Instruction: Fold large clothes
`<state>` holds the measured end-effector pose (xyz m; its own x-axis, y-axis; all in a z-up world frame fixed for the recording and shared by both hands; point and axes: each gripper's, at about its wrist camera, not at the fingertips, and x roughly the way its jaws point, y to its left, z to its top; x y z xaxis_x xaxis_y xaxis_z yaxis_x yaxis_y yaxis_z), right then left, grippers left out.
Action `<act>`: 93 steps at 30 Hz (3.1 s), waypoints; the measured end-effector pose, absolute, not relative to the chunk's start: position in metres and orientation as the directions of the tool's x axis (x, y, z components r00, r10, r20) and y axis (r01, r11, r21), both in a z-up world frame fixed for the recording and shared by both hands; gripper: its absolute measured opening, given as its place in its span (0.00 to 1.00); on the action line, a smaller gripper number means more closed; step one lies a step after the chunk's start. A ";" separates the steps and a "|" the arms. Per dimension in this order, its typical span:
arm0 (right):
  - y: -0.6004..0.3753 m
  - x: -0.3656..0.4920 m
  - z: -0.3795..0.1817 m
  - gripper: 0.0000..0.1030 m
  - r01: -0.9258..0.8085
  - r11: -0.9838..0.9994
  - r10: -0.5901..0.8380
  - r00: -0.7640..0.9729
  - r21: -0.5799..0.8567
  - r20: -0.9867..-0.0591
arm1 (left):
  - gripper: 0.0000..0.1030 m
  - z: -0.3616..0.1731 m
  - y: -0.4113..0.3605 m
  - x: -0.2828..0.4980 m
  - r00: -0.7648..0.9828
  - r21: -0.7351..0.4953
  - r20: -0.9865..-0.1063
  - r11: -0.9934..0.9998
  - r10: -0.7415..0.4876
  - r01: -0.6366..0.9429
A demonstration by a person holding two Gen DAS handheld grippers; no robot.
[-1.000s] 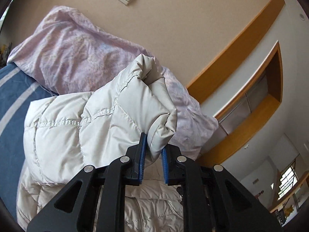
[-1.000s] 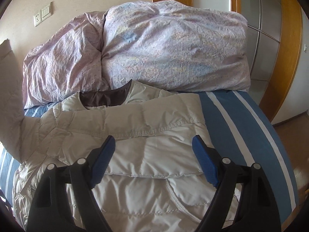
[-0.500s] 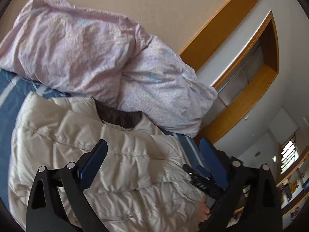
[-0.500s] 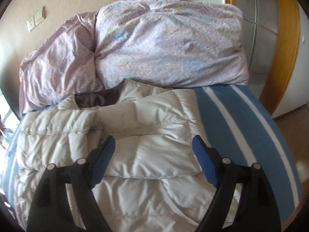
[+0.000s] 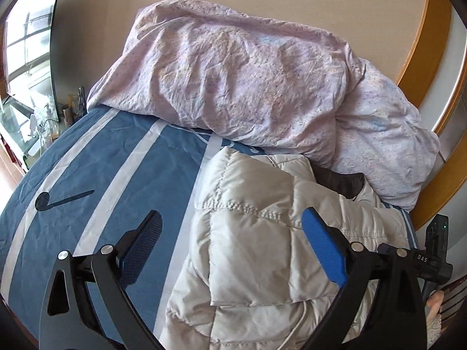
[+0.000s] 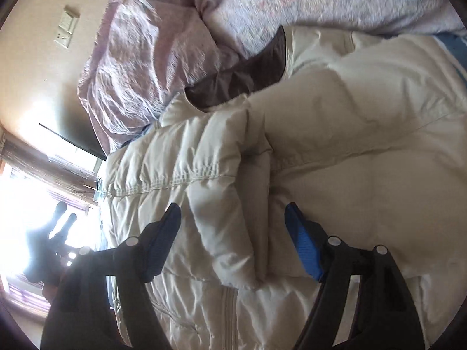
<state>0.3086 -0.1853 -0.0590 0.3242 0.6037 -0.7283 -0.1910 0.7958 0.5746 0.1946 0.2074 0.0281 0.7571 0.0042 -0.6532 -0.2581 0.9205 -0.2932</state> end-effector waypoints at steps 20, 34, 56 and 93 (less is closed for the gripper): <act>-0.190 0.297 -0.061 0.20 -0.121 0.937 0.342 0.494 0.327 -0.799 | 0.95 0.020 0.193 0.199 0.751 -0.201 -0.659 0.954 0.037 -0.222; -0.165 0.276 0.018 0.45 -0.290 0.955 0.270 0.750 0.067 -0.604 | 0.99 0.033 0.138 0.228 0.774 -0.077 -0.632 0.991 0.034 -0.106; -0.128 0.306 -0.048 0.34 -0.322 0.943 0.181 0.715 -0.088 -0.676 | 0.99 -0.028 0.107 0.274 0.709 0.047 -0.699 0.995 0.099 -0.092; -0.127 0.282 -0.087 0.36 -0.397 0.911 0.196 0.661 -0.116 -0.724 | 0.99 -0.076 0.113 0.295 0.640 0.008 -0.765 0.994 0.076 -0.108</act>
<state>0.2821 -0.1273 -0.0867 0.6614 0.1956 -0.7241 -0.3966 0.9106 -0.1163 0.2951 0.1134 -0.0762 0.6401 0.0757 -0.7646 -0.1076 0.9942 0.0083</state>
